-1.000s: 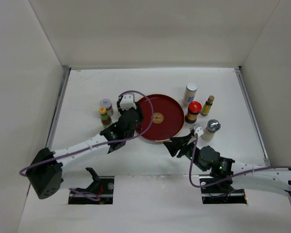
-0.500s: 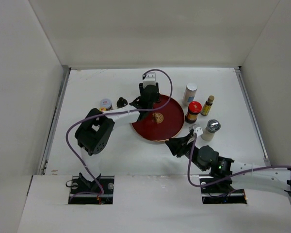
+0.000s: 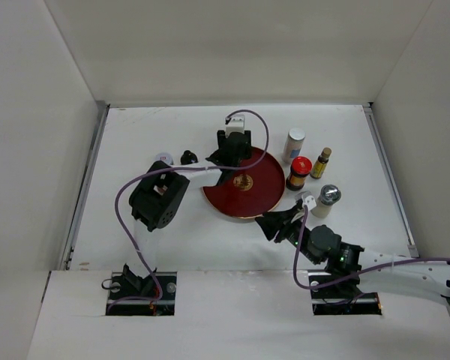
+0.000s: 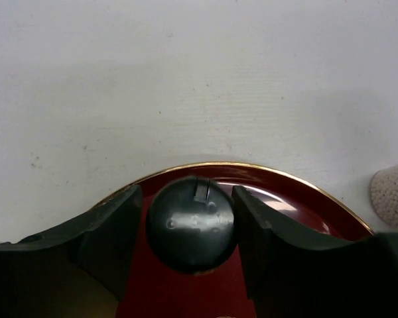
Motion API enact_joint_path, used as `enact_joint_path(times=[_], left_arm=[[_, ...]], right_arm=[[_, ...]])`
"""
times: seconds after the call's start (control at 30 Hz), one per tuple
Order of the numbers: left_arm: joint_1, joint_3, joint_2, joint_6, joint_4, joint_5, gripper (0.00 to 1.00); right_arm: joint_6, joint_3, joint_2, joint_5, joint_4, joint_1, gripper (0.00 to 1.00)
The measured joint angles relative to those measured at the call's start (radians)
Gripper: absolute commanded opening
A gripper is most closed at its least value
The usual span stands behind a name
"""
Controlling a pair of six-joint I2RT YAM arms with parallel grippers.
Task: Organize the condiment bottles
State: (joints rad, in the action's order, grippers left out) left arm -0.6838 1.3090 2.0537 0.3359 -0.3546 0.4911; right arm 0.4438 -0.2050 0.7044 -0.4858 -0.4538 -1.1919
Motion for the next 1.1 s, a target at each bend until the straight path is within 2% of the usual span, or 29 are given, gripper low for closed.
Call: enact_joint_path(times=[0.13,0.27,0.53,0.67,0.77,0.9,1.1], left_arm=[[-0.006,-0.003,0.000,0.000,-0.001,-0.001,0.73],[-0.019,-0.072,-0.066,0.000,-0.001,-0.002,0.75],[-0.062,-0.296,-0.465,0.001,-0.028,0.046,0.76],[-0.059,-0.434,-0.653,0.004,-0.036,0.113,0.77],[-0.034,-0.539,-0.739,0.017,-0.001,0.158,0.77],[0.036,-0.603,-0.748,0.042,0.065,0.175,0.77],[0.095,-0.589,-0.640,0.061,0.085,0.181,0.77]], right_arm=[[0.000,0.000,-0.003,0.000,0.000,0.000,0.46],[0.000,0.000,-0.005,0.000,0.000,0.000,0.48],[-0.003,0.000,-0.004,0.000,0.000,0.000,0.49],[-0.003,0.000,-0.016,0.000,0.000,0.000,0.57],[-0.002,0.000,-0.016,0.000,-0.001,0.000,0.71],[-0.005,0.000,-0.002,0.000,-0.002,0.000,0.77],[-0.006,0.000,0.023,0.000,-0.003,0.000,0.80]])
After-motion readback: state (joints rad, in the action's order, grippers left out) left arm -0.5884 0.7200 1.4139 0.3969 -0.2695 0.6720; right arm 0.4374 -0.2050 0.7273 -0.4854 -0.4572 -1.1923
